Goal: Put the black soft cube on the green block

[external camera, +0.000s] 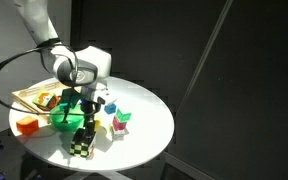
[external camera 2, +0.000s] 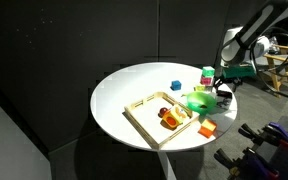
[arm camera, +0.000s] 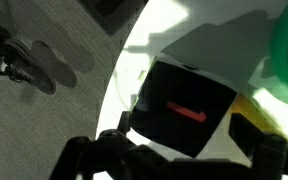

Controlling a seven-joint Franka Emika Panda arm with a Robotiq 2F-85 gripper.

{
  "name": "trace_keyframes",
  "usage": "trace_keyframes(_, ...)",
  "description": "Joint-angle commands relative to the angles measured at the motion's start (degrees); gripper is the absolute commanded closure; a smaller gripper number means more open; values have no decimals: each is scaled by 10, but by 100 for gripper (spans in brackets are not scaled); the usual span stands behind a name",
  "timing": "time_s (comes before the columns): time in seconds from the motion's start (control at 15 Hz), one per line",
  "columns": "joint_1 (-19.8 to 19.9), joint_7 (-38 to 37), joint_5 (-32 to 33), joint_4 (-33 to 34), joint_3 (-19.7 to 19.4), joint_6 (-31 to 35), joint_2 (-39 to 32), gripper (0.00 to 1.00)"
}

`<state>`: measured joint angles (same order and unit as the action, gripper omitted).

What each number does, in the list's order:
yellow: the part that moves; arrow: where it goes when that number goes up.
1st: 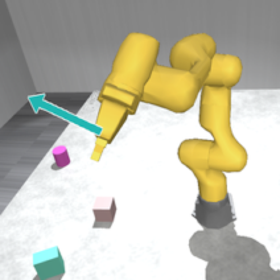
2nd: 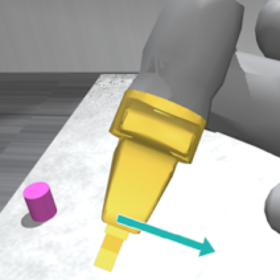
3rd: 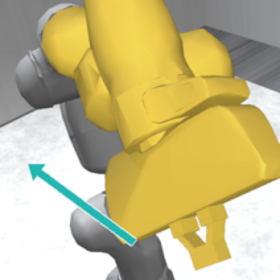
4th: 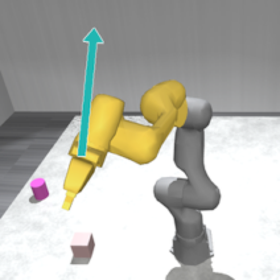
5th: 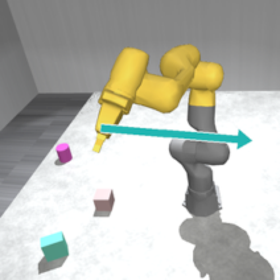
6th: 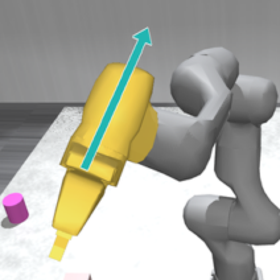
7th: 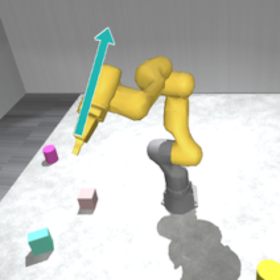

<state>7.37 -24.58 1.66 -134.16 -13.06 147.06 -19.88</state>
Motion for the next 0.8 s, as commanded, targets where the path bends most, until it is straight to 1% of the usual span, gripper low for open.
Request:
trace_keyframes(0.0,-9,-6,-9,11,-8,4,-13,0)
trace_keyframes(0.67,-13,-30,-9,19,-23,1,-38,0)
trace_keyframes(0.73,-13,-29,-9,20,-24,1,-39,25)
